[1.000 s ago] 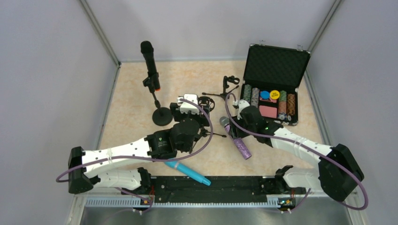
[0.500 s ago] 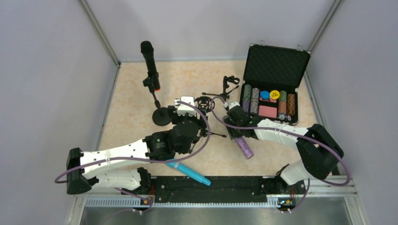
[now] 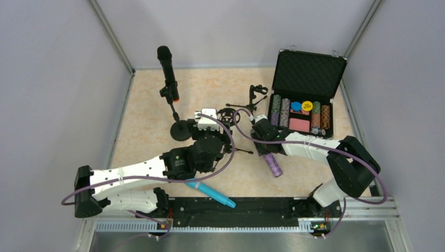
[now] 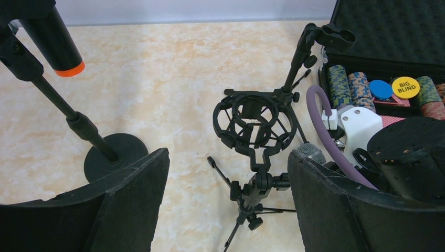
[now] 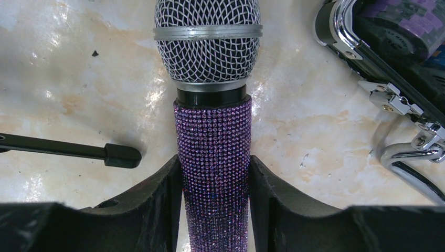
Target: Attach the microphones to the stand
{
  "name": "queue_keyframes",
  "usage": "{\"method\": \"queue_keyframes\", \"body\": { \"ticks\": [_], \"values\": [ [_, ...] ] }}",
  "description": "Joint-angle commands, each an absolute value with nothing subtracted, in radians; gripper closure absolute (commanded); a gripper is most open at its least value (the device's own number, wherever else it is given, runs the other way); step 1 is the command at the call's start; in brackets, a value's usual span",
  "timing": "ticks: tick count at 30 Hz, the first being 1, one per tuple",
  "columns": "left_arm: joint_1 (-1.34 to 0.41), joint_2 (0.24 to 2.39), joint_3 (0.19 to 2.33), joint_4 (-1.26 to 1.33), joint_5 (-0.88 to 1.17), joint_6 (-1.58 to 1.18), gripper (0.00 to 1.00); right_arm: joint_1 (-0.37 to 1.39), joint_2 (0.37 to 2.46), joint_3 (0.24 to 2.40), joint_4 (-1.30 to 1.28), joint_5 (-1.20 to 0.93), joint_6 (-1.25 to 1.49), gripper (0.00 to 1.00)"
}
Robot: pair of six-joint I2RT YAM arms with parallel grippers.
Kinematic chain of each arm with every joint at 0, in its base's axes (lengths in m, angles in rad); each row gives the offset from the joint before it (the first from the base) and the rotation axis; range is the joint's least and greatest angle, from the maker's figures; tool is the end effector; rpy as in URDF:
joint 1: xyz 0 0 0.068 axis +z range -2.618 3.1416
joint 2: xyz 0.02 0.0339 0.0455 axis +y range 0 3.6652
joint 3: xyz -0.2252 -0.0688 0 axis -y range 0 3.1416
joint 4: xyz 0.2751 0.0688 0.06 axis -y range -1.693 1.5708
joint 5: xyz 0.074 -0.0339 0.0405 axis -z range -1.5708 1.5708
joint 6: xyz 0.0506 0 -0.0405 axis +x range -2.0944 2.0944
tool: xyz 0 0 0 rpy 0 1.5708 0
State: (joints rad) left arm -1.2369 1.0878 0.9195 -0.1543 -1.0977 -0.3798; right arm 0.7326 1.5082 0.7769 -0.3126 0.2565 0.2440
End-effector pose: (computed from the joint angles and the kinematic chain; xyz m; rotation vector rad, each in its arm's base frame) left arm 0.1372 -0.2580 0.2952 0.0236 1.7180 -0.1547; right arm 0.2410 0.1995 0.0929 -0.5327 2.5052 0.0324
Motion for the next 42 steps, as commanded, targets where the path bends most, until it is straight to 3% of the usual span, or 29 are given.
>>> {"method": "queue_keyframes", "body": {
  "ticks": [1, 5, 27, 33, 42],
  "values": [
    [-1.241, 1.062, 0.919, -0.160, -1.117, -0.395, 0.13, 0.739, 1.539, 0.793, -0.318, 0.266, 0.259, 0.84],
    [-1.241, 1.062, 0.924, -0.169, -1.117, -0.399, 0.13, 0.739, 1.500, 0.789, -0.316, 0.275, 0.260, 1.00],
    [-1.240, 1.081, 0.909, -0.219, -1.033, -0.428, 0.09, 0.736, 1.081, 0.677, -0.117, 0.167, 0.211, 1.00],
    [-1.237, 1.113, 0.942, -0.234, -0.892, -0.399, 0.01, 0.736, 0.921, 0.591, 0.053, 0.063, 0.242, 1.00],
    [-1.150, 1.211, 1.087, -0.328, -0.611, -0.370, 0.01, 0.736, 0.693, 0.463, 0.257, 0.053, 0.288, 1.00]
  ]
}}
